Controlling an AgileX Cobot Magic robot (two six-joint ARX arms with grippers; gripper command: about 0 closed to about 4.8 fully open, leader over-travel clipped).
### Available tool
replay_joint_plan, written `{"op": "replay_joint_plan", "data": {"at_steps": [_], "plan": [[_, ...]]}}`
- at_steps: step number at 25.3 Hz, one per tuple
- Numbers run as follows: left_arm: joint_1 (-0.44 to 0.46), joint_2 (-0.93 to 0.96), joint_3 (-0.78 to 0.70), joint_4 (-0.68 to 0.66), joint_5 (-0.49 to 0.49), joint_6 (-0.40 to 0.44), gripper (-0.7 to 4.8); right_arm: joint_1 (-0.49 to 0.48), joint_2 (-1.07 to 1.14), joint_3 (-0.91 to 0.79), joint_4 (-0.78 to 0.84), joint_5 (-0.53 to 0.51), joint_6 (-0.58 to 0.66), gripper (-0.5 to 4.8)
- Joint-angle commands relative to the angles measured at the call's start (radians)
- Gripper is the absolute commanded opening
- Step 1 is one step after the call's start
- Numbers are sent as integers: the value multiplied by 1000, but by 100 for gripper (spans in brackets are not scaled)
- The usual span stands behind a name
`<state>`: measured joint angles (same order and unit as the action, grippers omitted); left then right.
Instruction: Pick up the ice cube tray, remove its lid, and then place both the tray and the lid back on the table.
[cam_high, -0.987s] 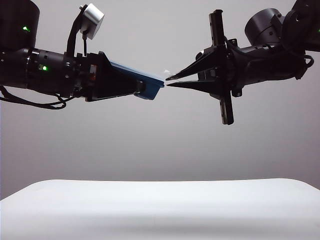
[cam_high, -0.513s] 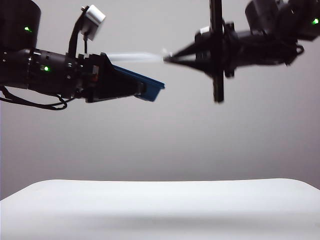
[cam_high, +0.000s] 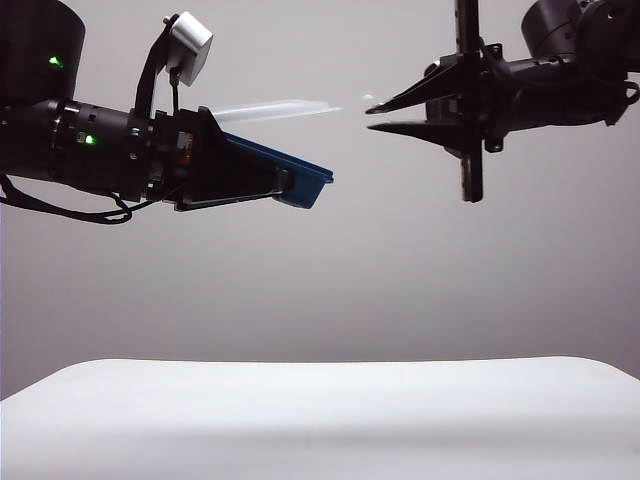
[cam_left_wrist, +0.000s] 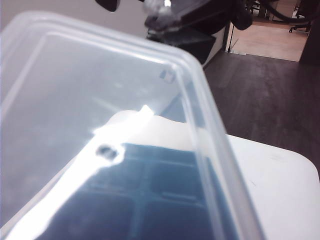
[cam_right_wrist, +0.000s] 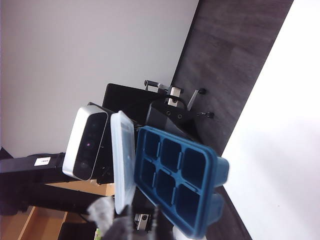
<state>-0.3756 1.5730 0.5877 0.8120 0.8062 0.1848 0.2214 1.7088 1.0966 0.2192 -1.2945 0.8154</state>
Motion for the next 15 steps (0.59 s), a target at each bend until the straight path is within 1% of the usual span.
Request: {"op": "replay_joint_plan", "data": {"at_steps": [1, 2, 5, 8, 9, 15], "plan": [[-2, -5, 2, 20, 29, 0, 175, 35, -4, 3, 9, -5, -8, 95], [-3, -5, 2, 19, 29, -1, 175, 49, -4, 3, 11, -3, -8, 111], [-4, -5, 2, 12, 29, -1, 175, 98, -4, 3, 17, 27, -8, 112], [-4, -5, 2, 13, 42, -1, 175, 111, -3, 3, 16, 49, -8, 112], [-4, -5, 2, 12, 54, -1, 175, 116, -2, 3, 18, 55, -8, 105], [-13, -4, 2, 12, 55, -1, 175, 135, -2, 3, 18, 73, -5, 88]]}}
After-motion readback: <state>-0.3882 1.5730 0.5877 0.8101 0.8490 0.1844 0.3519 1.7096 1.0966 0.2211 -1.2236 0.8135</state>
